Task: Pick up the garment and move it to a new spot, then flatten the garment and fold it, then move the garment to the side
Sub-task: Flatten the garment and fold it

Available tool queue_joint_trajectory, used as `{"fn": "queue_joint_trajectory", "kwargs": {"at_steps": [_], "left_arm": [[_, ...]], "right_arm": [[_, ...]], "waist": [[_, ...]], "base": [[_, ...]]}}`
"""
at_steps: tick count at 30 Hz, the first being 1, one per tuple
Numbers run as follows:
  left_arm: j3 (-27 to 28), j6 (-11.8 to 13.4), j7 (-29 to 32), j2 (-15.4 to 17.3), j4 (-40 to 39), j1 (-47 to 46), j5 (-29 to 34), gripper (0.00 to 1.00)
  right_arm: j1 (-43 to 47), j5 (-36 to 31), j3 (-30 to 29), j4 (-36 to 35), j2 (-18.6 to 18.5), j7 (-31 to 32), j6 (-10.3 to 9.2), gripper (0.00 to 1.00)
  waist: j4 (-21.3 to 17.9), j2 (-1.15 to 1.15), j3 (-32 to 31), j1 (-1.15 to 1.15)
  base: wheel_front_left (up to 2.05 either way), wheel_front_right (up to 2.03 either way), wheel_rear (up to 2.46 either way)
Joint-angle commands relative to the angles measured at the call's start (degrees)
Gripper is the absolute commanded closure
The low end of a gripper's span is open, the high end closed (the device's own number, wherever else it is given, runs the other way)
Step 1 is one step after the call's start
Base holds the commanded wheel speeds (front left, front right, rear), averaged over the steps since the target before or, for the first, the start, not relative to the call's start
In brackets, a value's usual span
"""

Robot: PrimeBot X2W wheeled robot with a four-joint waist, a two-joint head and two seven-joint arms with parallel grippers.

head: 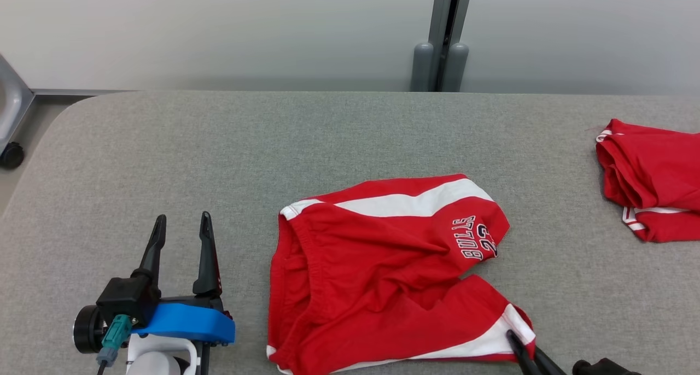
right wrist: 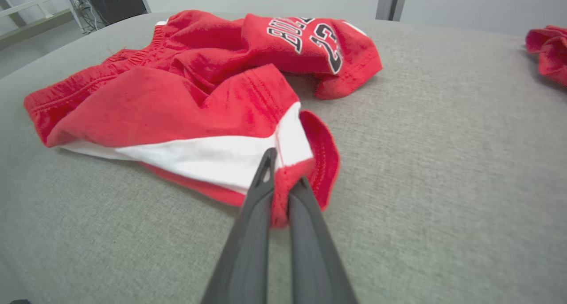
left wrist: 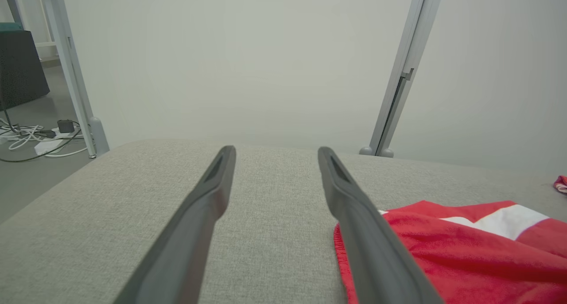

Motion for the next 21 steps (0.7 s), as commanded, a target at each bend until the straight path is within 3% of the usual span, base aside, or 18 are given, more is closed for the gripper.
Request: {"fn": "queue_joint_trajectory", "kwargs": {"at_steps": [1,4,5,6,7,15,21], "left_arm": [[0.2,0.0,-0.3,-0.1,-0.2,0.2,0.1,0.0],[0.1,-0.2,-0.3,-0.1,0.0,0.3,0.2,0.0],[0.1,-0.2,-0.3,-0.1,0.1,0.3,0.2,0.0],[0.0,-0.2,-0.3,-0.1,0.1,0.3,0.3,0.0],[-0.1,-0.2,-0.3,-0.1,0.1,0.2,0.3,0.0],[0.3,-0.4,-0.3,-0.1,0.0,-0.1,0.6,0.0],[0.0,-0.6,-0.3,-0.1,-0.2,-1.0,0.8,0.0]], "right_arm": [[0.6,0.3,-0.7,-0.2,0.2,-0.3,0.01,1.0],[1.9,0.3,-3.8,0.3,1.1,-0.2,0.01,1.0],[2.2,0.3,-4.2,0.8,1.0,0.1,0.01,0.95],[2.2,0.3,-4.6,0.8,1.1,0.1,0.01,0.51],[2.3,0.6,-5.2,0.9,1.1,0.1,0.01,0.0],[-1.7,-1.0,-8.1,-6.2,0.3,-0.2,0.01,0.0],[-9.9,-1.8,-6.3,-8.1,-1.7,2.1,0.01,0.0]], "waist": [[-0.2,0.0,-0.1,0.0],[-0.4,0.0,-0.3,0.0],[-0.5,0.0,-0.3,0.0],[-0.5,0.0,-0.4,0.0],[-0.5,0.0,-0.4,0.0],[-0.6,0.0,-0.6,0.0],[-0.1,0.0,-0.1,0.0]], "base": [[0.0,0.0,0.0],[0.0,0.0,0.0],[0.0,0.0,0.0],[0.0,0.0,0.0],[0.0,0.0,0.0],[0.0,0.0,0.0],[0.0,0.0,0.0]]}}
